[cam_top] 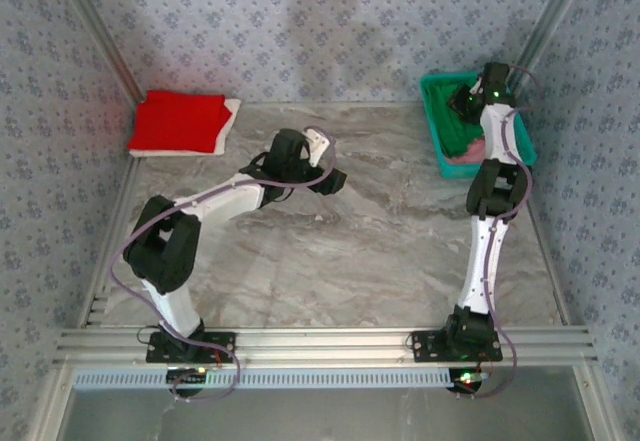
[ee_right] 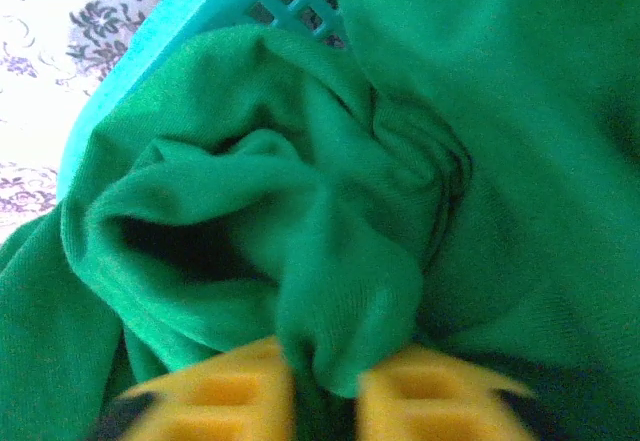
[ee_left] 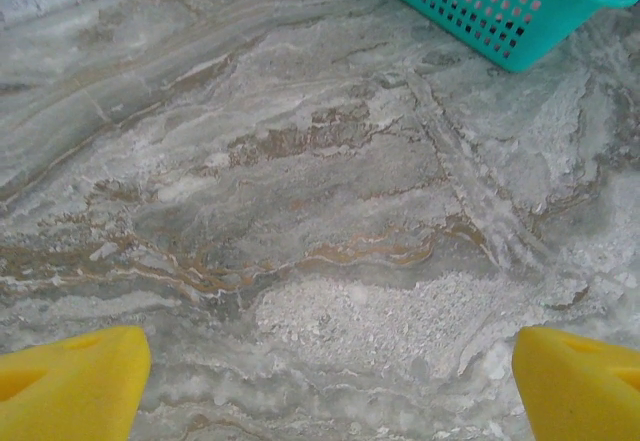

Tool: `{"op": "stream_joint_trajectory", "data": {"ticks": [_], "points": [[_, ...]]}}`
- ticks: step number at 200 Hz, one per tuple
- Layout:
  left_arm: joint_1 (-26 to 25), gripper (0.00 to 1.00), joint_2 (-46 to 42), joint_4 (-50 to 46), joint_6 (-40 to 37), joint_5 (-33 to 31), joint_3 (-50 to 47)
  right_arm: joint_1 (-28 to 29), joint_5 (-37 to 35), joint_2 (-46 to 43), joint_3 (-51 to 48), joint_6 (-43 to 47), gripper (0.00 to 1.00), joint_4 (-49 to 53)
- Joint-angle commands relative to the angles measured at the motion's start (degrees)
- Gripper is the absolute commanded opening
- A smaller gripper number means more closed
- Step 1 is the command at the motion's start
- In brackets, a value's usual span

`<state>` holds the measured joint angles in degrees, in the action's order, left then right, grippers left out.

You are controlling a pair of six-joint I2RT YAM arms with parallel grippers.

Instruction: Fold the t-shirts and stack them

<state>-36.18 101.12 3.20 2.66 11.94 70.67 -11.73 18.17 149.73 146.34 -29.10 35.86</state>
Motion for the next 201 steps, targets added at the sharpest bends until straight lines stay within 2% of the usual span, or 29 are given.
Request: {"op": "stream_joint_trajectory", "data": {"ticks": [1, 4, 59, 97, 119, 148, 164, 180, 201], "points": [[-0.37, 0.93, -2.95, 1.14, -0.23, -0.48, 0.5, 0.32, 1.76, -3.29, 3.8, -3.14, 0.02, -0.26], [-0.3, 0.93, -3.0, 1.19, -0.26, -0.44, 0.52, 0.33, 1.59, -4.05, 3.8, -3.21, 0.0, -0.19], [-0.37, 0.93, -7.43, 7.33, 2.15, -1.4, -1.94, 3.42, -5.16, -22.59, 0.94, -0.12, 0.0, 0.16], [-0.47, 0.96, -20.93, 13.48, 2.31, 1.59, -6.98, 9.41, -10.15, -33.51, 2.31, 6.13, 0.0, 1.11], [-0.32, 0.98, -28.96, 11.35, -0.31, 0.18, -8.62, 15.27, -11.61, -37.23, 6.12, 11.35, 0.0, 3.53], [-0.36, 0.98, -35.32, 6.93, -4.36, -3.15, -11.23, 28.1, -17.55, -42.3, 6.61, 22.08, 0.0, 2.25], [-0.04, 0.98, -37.66, 6.37, -5.13, -5.61, -13.99, 33.3, -19.24, -43.58, 5.96, 24.24, 0.0, 1.32], [0.87, 0.98, -39.81, 6.97, -4.92, -7.05, -17.41, 37.29, -22.54, -44.38, 1.88, 24.38, 0.0, -0.09], [2.52, 0.98, -42.17, 7.42, -3.8, -9.01, -22.0, 40.79, -26.16, -44.25, -9.79, 21.51, 0.01, -5.52]]}}
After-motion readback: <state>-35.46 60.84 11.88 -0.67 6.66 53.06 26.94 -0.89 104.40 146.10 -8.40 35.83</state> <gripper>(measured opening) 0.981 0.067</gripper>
